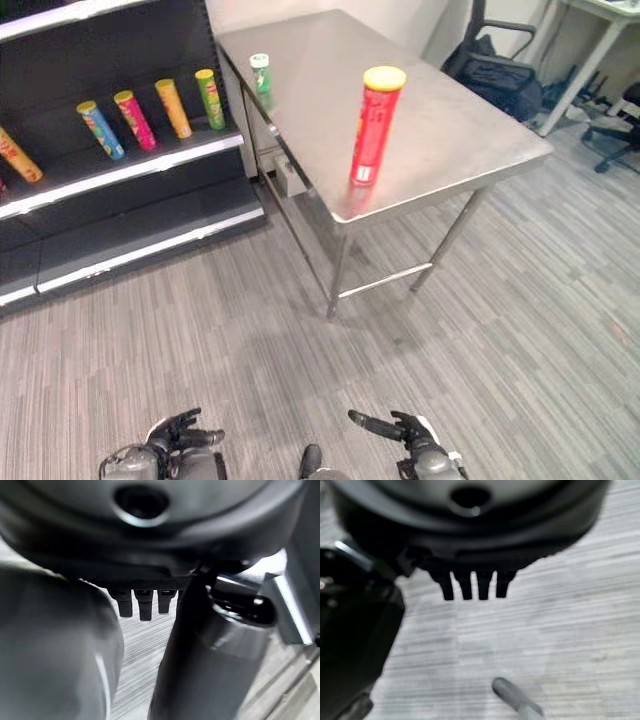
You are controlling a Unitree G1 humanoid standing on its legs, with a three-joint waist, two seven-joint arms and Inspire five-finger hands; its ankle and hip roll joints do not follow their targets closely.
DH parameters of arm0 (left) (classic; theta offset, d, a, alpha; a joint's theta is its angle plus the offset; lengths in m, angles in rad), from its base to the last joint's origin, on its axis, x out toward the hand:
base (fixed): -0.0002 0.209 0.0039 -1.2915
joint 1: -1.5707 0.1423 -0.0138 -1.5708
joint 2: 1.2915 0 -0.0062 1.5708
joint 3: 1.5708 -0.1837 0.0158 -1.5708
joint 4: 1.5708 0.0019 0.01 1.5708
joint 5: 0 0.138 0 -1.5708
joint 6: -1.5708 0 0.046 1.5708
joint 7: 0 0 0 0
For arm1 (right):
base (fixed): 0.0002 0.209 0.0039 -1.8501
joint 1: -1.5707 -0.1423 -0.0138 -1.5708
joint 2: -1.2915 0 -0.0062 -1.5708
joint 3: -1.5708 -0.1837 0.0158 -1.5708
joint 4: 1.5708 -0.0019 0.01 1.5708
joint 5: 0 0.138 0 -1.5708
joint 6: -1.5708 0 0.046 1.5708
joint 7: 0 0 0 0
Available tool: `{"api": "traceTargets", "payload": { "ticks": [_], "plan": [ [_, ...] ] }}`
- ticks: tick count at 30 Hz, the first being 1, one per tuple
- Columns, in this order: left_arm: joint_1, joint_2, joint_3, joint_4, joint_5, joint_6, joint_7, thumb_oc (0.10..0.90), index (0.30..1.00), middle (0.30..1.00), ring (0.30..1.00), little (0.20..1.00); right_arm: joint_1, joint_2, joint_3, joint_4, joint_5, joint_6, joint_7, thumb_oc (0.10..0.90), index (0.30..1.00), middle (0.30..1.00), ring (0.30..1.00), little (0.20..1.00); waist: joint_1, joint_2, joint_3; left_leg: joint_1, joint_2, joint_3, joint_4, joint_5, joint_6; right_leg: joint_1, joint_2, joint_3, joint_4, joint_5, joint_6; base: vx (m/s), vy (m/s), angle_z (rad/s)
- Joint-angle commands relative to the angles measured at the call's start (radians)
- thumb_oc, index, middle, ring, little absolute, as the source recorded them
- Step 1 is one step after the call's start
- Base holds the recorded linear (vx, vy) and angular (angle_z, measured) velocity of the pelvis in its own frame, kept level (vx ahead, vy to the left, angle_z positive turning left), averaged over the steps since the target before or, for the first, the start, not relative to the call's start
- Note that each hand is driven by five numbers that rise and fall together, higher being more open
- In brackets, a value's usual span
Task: Put the goods on the table back onto the shelves and tidy them up.
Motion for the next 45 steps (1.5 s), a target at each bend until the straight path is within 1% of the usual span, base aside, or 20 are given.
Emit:
{"api": "traceTargets", "payload": {
  "ticks": [1,3,6,11,13,15,17,18,19,20,23,26,31,32,33,34,35,38,39,45],
  "plan": [
    [0.023,0.013,-0.033,-0.02,0.0,-0.02,0.008,0.8,0.9,0.9,0.9,0.9,0.012,-0.061,0.004,-0.02,0.018,-0.033,-0.026,0.8,0.9,0.9,0.9,0.9,0.039,0.044,0.021,0.094,-0.054,-0.109,-0.226,0.053,-0.016,-0.005,-0.055,0.038,0.005,-0.064,0.213,0.39,0.162,-0.25],
    [0.016,0.008,-0.038,0.009,0.006,-0.018,0.009,0.8,0.9,0.9,0.9,0.9,0.007,-0.052,0.009,0.003,0.013,-0.033,-0.026,0.8,0.9,0.9,0.9,0.9,0.044,0.056,0.022,0.067,-0.046,-0.11,-0.325,0.102,-0.043,0.038,-0.045,0.061,0.005,-0.097,0.216,0.35,0.144,-0.36],
    [0.033,0.014,-0.018,0.011,0.004,-0.022,0.011,0.8,0.9,0.9,0.9,0.9,0.011,-0.043,0.02,0.012,-0.001,-0.031,-0.015,0.8,0.9,0.9,0.9,0.9,0.067,0.058,0.012,0.087,-0.068,-0.14,-0.317,0.097,-0.035,0.063,-0.043,0.111,0.005,-0.112,0.223,0.34,0.214,-0.67],
    [0.031,0.024,-0.009,0.05,0.016,-0.026,0.012,0.8,0.9,0.9,0.9,0.9,0.004,-0.01,0.008,0.044,-0.002,-0.027,-0.005,0.8,0.9,0.9,0.9,0.9,0.072,0.016,-0.041,0.131,-0.121,-0.119,-0.288,0.033,0.015,0.087,-0.114,0.155,0.034,-0.106,0.257,0.24,0.2,-0.71],
    [0.013,0.046,-0.005,0.047,0.021,-0.021,0.012,0.8,0.9,0.9,0.9,0.9,-0.004,0.006,0.006,0.048,-0.004,-0.022,0.005,0.8,0.9,0.9,0.9,0.9,0.065,0.01,-0.043,0.175,-0.153,-0.088,-0.287,-0.016,0.066,-0.016,-0.156,0.193,0.254,-0.107,0.286,0.21,0.322,-0.31],
    [0.003,0.063,0.0,0.034,0.016,-0.022,0.018,0.8,0.9,0.9,0.9,0.9,-0.016,0.009,0.008,0.039,-0.003,-0.02,0.006,0.8,0.9,0.9,0.9,0.9,0.051,0.011,-0.01,0.215,-0.173,-0.064,-0.288,-0.04,0.099,-0.129,-0.188,0.223,0.446,-0.039,0.304,0.05,0.256,-0.47],
    [-0.006,0.077,-0.003,0.026,0.009,-0.02,0.02,0.8,0.9,0.9,0.9,0.9,-0.018,0.013,0.01,0.03,0.006,-0.021,0.005,0.8,0.9,0.9,0.9,0.9,0.044,0.024,0.004,0.227,-0.17,-0.051,-0.291,-0.048,0.111,-0.207,-0.205,0.215,0.548,-0.003,0.295,0.02,0.173,-0.28],
    [-0.01,0.082,-0.002,0.022,0.007,-0.02,0.021,0.8,0.9,0.9,0.9,0.9,-0.016,0.016,0.01,0.032,0.007,-0.021,0.005,0.8,0.9,0.9,0.9,0.9,0.045,0.023,0.003,0.239,-0.173,-0.042,-0.297,-0.059,0.111,-0.216,-0.227,0.184,0.54,0.0,0.289,0.16,0.031,-0.09],
    [-0.024,0.09,-0.001,0.029,0.008,-0.025,0.024,0.8,0.9,0.9,0.9,0.9,-0.013,0.012,0.007,0.058,-0.004,-0.015,0.001,0.8,0.9,0.9,0.9,0.9,0.047,0.014,-0.008,0.254,-0.185,-0.033,-0.304,-0.086,0.099,-0.187,-0.272,0.074,0.335,-0.003,0.282,0.16,-0.015,0.0],
    [-0.024,0.09,-0.001,0.029,0.008,-0.026,0.024,0.8,0.9,0.9,0.9,0.9,-0.013,0.012,0.007,0.058,-0.004,-0.015,0.001,0.8,0.9,0.9,0.9,0.9,0.044,0.015,-0.002,0.261,-0.184,-0.036,-0.306,-0.087,0.098,-0.176,-0.27,0.069,0.33,-0.003,0.282,0.17,-0.091,-0.17],
    [-0.022,0.091,0.007,0.045,0.012,-0.024,0.025,0.8,0.9,0.9,0.9,0.9,-0.009,0.011,-0.026,0.083,0.027,-0.011,-0.005,0.8,0.9,0.9,0.9,0.9,0.036,-0.003,-0.016,0.259,-0.192,-0.033,-0.286,-0.101,0.089,-0.14,-0.249,0.079,0.153,0.025,0.3,0.13,-0.073,-0.04],
    [0.002,0.084,0.042,0.05,-0.003,-0.032,0.024,0.8,0.9,0.9,0.9,0.9,0.022,-0.015,-0.147,0.075,0.132,-0.032,-0.032,0.8,0.9,0.9,0.9,0.9,0.025,-0.018,-0.054,0.274,-0.176,-0.02,-0.301,-0.094,0.071,-0.089,-0.217,0.085,0.071,0.044,0.307,0.17,-0.098,0.05],
    [0.06,0.076,0.067,0.027,0.033,-0.024,0.0,0.8,0.9,0.9,0.9,0.9,0.135,-0.164,-0.416,-0.094,0.224,-0.058,-0.089,0.8,0.9,0.9,0.9,0.9,-0.004,-0.022,-0.085,0.31,-0.155,-0.018,-0.317,-0.098,0.051,-0.035,-0.191,0.083,0.02,0.035,0.308,0.13,-0.062,-0.05],
    [0.077,0.062,0.081,0.026,0.063,-0.02,-0.009,0.8,0.9,0.9,0.9,0.9,0.191,-0.291,-0.541,-0.28,0.199,-0.084,-0.111,0.8,0.9,0.9,0.9,0.9,-0.023,-0.022,-0.091,0.331,-0.147,-0.011,-0.322,-0.105,0.044,-0.019,-0.185,0.085,0.015,0.025,0.309,0.12,-0.04,-0.05],
    [0.077,0.062,0.079,0.026,0.064,-0.02,-0.008,0.8,0.9,0.9,0.9,0.9,0.193,-0.291,-0.543,-0.282,0.198,-0.083,-0.111,0.8,0.9,0.9,0.9,0.9,-0.022,-0.021,-0.094,0.327,-0.148,-0.011,-0.323,-0.102,0.045,-0.024,-0.185,0.086,0.014,0.027,0.309,0.12,-0.04,-0.07],
    [0.087,0.054,0.085,0.032,0.08,-0.022,-0.015,0.8,0.9,0.9,0.9,0.9,0.213,-0.392,-0.634,-0.507,0.203,-0.125,-0.097,0.8,0.9,0.9,0.9,0.9,-0.034,-0.021,-0.095,0.343,-0.141,0.003,-0.324,-0.11,0.039,-0.015,-0.178,0.093,0.011,0.019,0.309,0.03,-0.018,-0.15],
    [0.087,0.054,0.084,0.033,0.08,-0.022,-0.015,0.8,0.9,0.9,0.9,0.9,0.214,-0.392,-0.636,-0.509,0.203,-0.125,-0.097,0.8,0.9,0.9,0.9,0.9,-0.033,-0.021,-0.097,0.339,-0.141,0.003,-0.325,-0.107,0.04,-0.019,-0.179,0.093,0.01,0.021,0.308,0.05,-0.028,-0.18],
    [0.099,0.06,0.075,0.035,0.1,-0.027,-0.036,0.8,0.9,0.9,0.9,0.9,0.144,-0.54,-0.653,-0.713,0.265,-0.174,-0.021,0.8,0.9,0.9,0.9,0.9,-0.031,-0.023,-0.103,0.346,-0.13,0.021,-0.324,-0.106,0.033,-0.022,-0.169,0.108,0.009,0.016,0.305,0.01,-0.029,-0.23],
    [0.104,0.065,0.063,0.027,0.101,-0.032,-0.045,0.8,0.9,0.9,0.9,0.9,0.101,-0.552,-0.655,-0.805,0.398,-0.215,0.029,0.8,0.9,0.9,0.9,0.9,-0.028,-0.022,-0.109,0.348,-0.126,0.027,-0.323,-0.106,0.03,-0.021,-0.167,0.113,0.007,0.015,0.304,0.02,-0.013,-0.19],
    [0.121,0.075,0.032,0.009,0.122,-0.039,-0.074,0.8,0.9,0.9,0.9,0.9,-0.02,-0.631,-0.564,-0.92,0.56,-0.226,0.152,0.8,0.9,0.9,0.9,0.9,-0.009,-0.022,-0.125,0.357,-0.119,0.039,-0.325,-0.106,0.023,-0.015,-0.163,0.113,0.005,0.011,0.304,0.01,-0.005,-0.04]
  ]
}}
